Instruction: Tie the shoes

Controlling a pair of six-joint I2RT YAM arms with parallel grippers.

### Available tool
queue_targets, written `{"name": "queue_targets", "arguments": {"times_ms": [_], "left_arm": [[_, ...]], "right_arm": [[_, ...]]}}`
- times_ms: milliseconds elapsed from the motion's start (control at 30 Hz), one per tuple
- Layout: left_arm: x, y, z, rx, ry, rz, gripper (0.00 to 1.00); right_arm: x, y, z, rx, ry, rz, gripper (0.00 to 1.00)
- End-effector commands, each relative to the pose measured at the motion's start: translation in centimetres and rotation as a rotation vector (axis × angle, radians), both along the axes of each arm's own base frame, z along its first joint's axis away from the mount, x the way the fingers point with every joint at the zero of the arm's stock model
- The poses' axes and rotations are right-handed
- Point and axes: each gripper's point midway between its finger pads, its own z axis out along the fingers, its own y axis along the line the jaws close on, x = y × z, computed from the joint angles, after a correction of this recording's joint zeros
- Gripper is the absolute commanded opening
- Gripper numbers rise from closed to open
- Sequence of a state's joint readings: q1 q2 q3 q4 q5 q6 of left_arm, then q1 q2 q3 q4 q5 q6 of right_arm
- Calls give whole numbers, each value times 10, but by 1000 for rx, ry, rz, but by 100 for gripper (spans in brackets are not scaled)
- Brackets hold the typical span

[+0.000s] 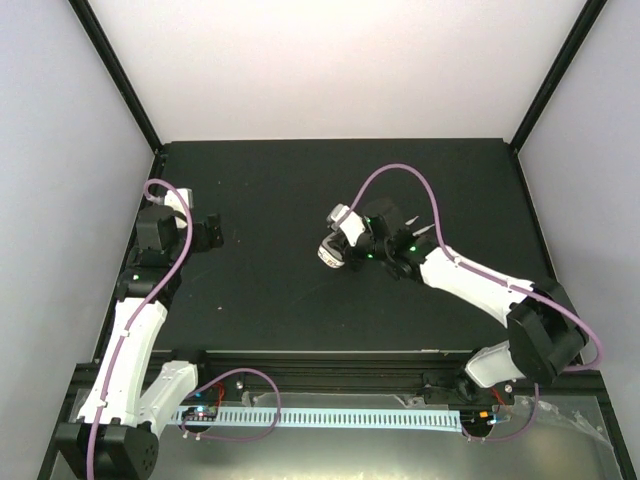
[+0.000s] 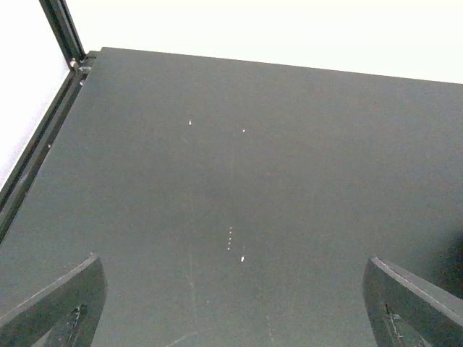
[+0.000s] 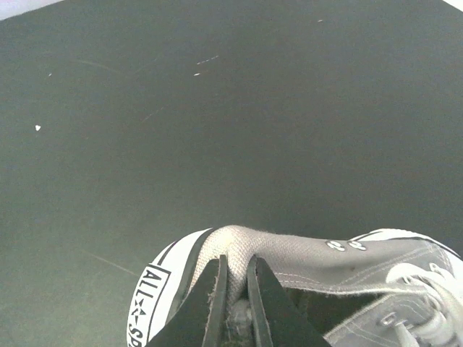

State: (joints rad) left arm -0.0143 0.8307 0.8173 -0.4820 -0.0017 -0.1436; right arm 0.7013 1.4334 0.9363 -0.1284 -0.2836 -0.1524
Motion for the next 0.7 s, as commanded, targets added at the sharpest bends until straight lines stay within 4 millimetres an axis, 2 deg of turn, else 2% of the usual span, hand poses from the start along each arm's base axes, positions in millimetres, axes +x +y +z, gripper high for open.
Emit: {"name": "queue_targets", "arguments": {"times_ms": [0,100,200,233,267,333,367,400,467,567,667], "left_arm": [[1,-2,10,5,-40,-21,99],[1,-3,10,4,-42,-23,99],[0,-3,12,4,-47,-25,99],[0,-4,12,3,-50,-33,99],[-1,-6,13,0,-52,-43,99],[-1,-12,15,-14,-59,-76,99],[-1,-16,16,-19,-65,-96,99],[-1,-21,17,-23,-70,-119,99],[-2,-30,18,-22,-76,-159,99],[-3,-42,17,-15,-80,-203,99],[-7,-60,18,-25,-80,-248,99]], "right_arm": [[-9,19,9,-14,-87,89,2],[-24,24,-13,-71,-42,123,2],[-43,32,-26,-80,14,144,3],[-49,33,-27,-70,33,137,15],[-54,35,-26,-55,49,129,32],[-59,32,-15,8,70,85,62],[-61,29,-3,57,60,62,75],[-63,23,8,101,50,34,86],[-62,7,36,201,-4,-49,99],[-52,-25,57,279,-51,-198,100],[-34,-62,64,343,12,-359,100]]}}
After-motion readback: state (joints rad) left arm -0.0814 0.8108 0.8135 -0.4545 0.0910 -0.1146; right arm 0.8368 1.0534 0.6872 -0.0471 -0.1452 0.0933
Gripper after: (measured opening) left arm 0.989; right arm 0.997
